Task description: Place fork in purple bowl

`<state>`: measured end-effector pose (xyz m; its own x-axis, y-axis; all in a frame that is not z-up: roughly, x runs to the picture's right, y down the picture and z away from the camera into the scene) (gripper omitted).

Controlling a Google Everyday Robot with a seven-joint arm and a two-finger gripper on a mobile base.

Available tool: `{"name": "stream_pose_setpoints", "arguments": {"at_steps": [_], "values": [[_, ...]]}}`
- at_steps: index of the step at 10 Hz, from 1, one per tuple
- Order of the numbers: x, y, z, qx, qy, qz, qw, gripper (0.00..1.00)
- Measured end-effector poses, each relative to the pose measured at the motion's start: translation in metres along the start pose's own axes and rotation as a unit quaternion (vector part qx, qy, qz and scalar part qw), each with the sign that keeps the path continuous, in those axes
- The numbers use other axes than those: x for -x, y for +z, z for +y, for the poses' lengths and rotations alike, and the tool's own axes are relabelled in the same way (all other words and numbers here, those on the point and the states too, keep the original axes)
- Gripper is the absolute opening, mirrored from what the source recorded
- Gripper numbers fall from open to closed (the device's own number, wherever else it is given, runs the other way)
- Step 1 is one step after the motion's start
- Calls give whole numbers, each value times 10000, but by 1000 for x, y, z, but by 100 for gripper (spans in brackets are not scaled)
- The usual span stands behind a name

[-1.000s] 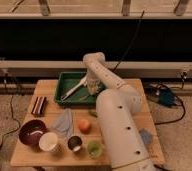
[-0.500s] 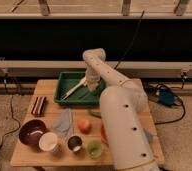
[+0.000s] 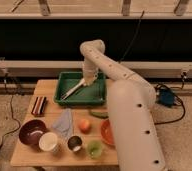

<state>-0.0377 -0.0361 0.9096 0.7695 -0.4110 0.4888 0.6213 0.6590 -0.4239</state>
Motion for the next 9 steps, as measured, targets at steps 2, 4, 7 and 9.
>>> {"name": "stream_pose_setpoints", "arguments": {"at_steps": [2,4,7,9], "values": [[17,-18,-5,-129,-219,-33,9997,0],[48,-29,-10,-235,-552,-171,9980,0],[103,-33,-4,-259,-1048,-412,9933,0],[146,-29,3,-223,-1385,-632,9881,0]]}}
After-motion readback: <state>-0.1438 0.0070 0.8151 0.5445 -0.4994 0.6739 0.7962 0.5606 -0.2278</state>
